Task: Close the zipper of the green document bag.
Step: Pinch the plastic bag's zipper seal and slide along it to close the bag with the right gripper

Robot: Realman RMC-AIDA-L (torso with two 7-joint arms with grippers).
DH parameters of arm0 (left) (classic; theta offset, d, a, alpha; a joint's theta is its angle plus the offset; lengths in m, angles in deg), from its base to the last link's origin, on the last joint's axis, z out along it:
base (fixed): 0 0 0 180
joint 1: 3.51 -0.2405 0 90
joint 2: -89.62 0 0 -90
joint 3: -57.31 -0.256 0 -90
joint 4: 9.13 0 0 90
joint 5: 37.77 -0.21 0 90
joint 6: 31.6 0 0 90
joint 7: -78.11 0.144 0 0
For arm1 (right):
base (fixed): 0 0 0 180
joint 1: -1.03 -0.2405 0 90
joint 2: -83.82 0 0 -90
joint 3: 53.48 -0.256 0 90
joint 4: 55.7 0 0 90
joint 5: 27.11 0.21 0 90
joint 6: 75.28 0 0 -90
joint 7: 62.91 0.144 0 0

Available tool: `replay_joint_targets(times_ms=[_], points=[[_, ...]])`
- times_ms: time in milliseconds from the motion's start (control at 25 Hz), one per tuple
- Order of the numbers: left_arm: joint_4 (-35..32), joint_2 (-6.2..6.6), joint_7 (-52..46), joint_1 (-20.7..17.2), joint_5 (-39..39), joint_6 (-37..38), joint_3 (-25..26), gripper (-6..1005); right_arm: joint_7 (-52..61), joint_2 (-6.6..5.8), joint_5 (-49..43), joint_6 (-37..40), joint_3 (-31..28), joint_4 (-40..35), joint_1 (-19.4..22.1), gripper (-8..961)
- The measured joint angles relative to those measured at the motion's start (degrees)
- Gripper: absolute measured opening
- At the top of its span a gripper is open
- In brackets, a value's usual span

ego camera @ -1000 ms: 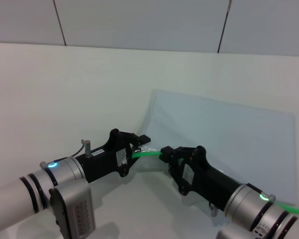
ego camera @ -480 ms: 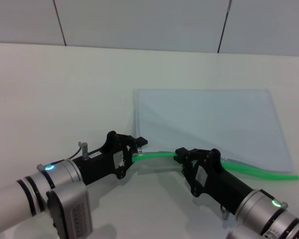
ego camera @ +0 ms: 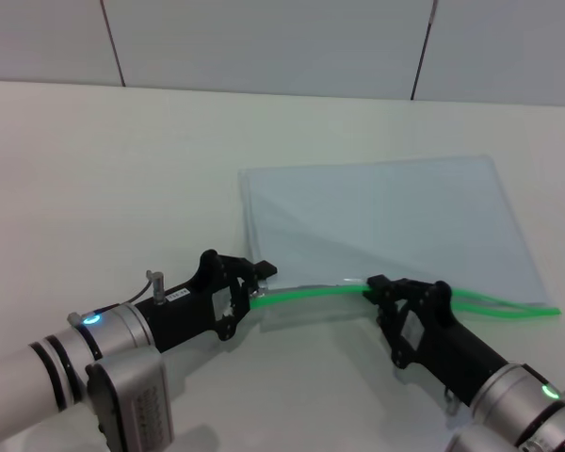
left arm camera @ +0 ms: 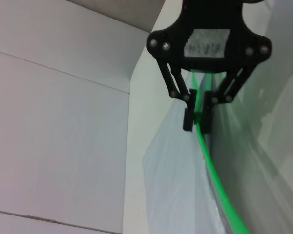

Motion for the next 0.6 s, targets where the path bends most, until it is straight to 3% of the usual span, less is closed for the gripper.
replay_joint_targets(times_ms=[600], points=[[0.04, 0.00, 0.73, -0.54, 0.09, 0.10, 0.00, 49, -3.06, -0.10, -0.01, 0.15, -8.74, -0.78, 4.96, 156]])
